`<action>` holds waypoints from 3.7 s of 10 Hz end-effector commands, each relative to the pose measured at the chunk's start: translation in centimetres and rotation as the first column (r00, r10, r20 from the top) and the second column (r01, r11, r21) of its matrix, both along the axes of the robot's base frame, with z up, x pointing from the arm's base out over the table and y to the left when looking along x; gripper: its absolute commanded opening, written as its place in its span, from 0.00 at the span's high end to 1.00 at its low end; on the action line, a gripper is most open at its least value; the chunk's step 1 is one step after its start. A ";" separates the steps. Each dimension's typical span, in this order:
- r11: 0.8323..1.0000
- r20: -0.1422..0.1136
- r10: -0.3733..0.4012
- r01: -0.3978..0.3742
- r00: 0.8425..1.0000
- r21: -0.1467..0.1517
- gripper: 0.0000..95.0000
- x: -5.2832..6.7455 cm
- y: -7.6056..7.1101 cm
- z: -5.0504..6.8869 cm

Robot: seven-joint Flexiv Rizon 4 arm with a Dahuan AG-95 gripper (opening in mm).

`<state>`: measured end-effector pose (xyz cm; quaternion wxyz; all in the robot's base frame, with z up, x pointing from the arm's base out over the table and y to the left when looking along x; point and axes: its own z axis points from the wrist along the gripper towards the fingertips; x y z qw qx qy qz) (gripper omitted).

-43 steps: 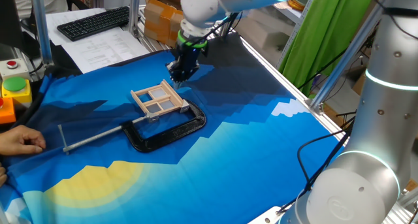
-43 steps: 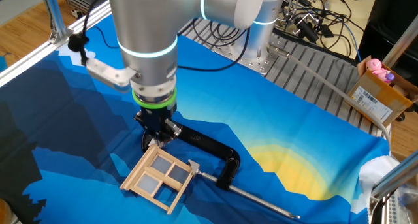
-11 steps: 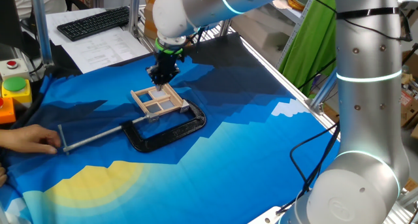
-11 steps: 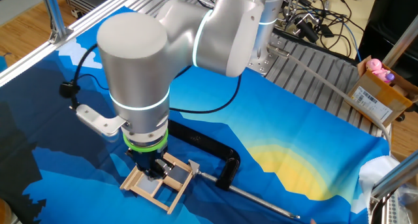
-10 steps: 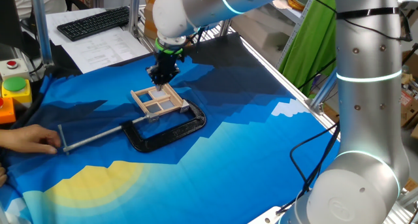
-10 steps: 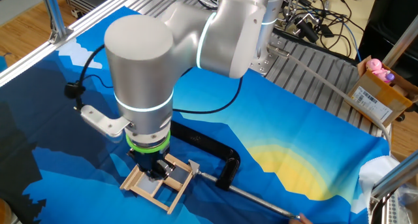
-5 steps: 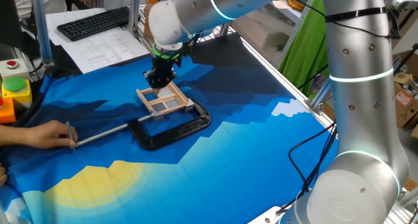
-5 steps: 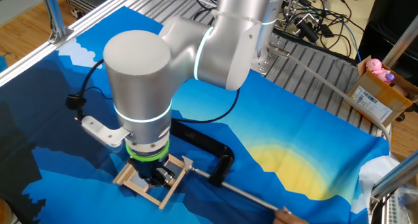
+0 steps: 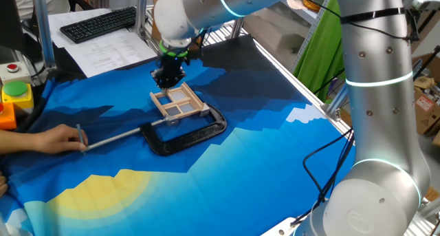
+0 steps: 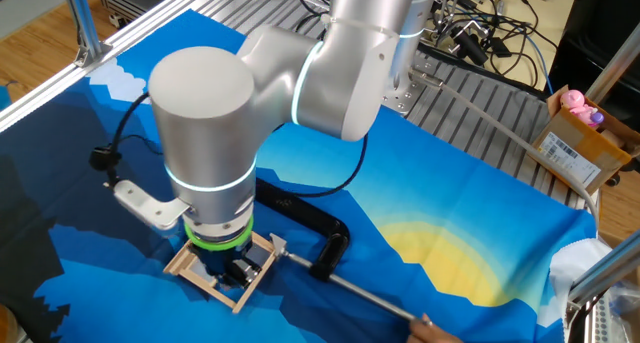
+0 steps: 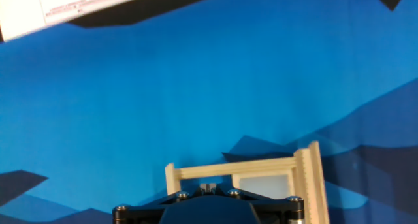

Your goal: Close a sliding window

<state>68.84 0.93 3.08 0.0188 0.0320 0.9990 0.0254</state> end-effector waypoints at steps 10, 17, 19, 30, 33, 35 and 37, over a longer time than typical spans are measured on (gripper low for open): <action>0.998 0.012 0.055 -0.054 0.998 -0.035 1.00 -0.4 -4.1 -1.0; 0.995 0.014 0.082 -0.081 0.997 -0.054 1.00 -0.7 -5.6 -1.1; 0.994 0.017 0.093 -0.092 0.996 -0.055 1.00 -0.9 -6.4 -1.4; 0.997 0.009 0.068 -0.068 0.998 -0.047 1.00 -0.8 -4.7 -1.9; 0.998 0.009 0.047 -0.046 0.999 -0.040 1.00 -0.9 -3.1 -2.1; 0.998 0.001 0.040 -0.040 0.999 -0.046 1.00 -1.0 -2.5 -1.9; 0.998 -0.007 0.041 -0.041 0.999 -0.039 1.00 -0.9 -2.5 -1.1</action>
